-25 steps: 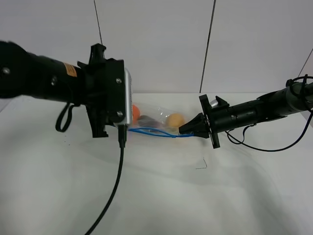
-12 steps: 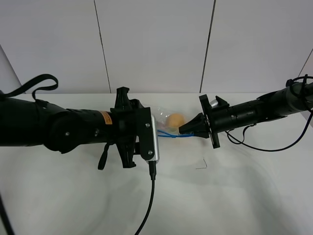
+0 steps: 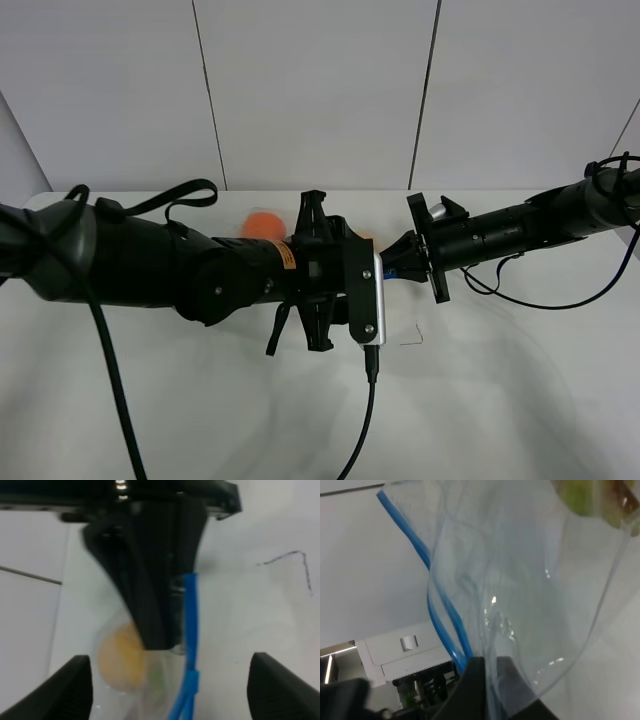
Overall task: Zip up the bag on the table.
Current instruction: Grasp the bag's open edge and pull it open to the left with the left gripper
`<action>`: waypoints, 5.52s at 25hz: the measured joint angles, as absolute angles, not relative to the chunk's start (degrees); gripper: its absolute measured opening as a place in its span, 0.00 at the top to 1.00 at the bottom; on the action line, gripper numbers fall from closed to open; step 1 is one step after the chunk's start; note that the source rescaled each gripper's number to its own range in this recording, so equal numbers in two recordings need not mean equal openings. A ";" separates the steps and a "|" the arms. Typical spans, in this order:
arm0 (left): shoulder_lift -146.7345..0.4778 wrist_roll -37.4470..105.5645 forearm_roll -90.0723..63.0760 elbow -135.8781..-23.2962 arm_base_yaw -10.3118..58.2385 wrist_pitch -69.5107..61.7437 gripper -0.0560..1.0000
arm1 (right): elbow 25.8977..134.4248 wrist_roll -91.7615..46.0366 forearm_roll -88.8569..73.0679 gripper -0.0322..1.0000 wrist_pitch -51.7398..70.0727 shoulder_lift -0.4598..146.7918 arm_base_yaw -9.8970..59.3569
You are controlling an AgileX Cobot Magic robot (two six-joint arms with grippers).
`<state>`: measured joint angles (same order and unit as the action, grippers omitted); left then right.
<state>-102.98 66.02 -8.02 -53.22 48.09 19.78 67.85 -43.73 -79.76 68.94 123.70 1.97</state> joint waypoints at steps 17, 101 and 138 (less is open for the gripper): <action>-108.48 65.11 -8.24 -52.63 48.09 31.74 0.20 | 67.85 -43.78 -79.76 0.97 68.94 123.70 1.97; -109.41 64.71 -7.68 -40.34 37.43 50.33 0.95 | 67.85 -43.73 -81.52 0.97 68.54 123.70 2.26; -109.31 64.76 -8.02 -36.31 16.78 55.33 0.95 | 67.85 -43.73 -81.58 0.97 68.49 123.70 2.44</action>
